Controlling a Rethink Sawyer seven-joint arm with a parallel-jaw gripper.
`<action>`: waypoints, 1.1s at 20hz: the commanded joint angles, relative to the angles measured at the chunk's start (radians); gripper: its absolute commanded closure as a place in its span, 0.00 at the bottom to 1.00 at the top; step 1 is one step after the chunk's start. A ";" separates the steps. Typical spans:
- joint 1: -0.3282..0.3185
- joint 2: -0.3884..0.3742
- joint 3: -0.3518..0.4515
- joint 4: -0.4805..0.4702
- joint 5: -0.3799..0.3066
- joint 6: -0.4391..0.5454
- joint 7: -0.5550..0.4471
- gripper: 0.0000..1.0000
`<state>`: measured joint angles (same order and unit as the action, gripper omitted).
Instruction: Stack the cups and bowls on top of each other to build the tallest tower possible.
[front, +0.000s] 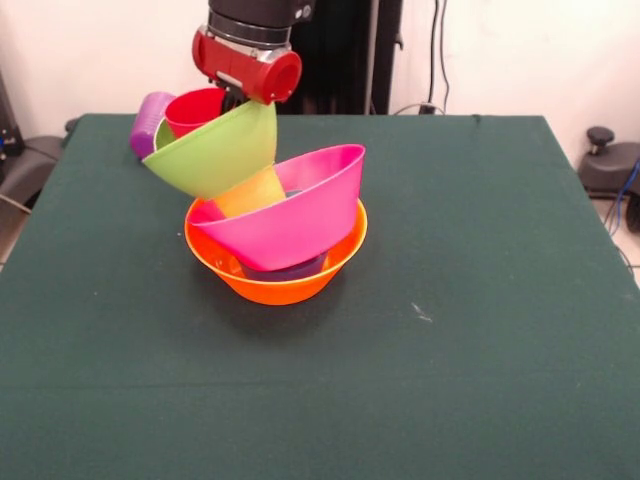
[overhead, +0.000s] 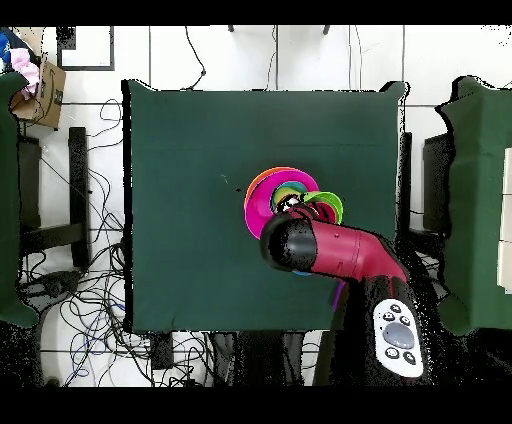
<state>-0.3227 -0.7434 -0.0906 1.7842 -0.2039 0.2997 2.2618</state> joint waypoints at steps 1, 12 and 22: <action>0.074 0.088 0.044 -0.071 0.082 -0.062 0.173 1.00; 0.078 0.088 0.033 -0.070 0.118 -0.070 0.128 0.00; 0.094 0.095 0.011 -0.069 0.123 -0.072 0.126 0.00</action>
<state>-0.2576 -0.6942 -0.1368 1.7433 -0.1101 0.2770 2.2618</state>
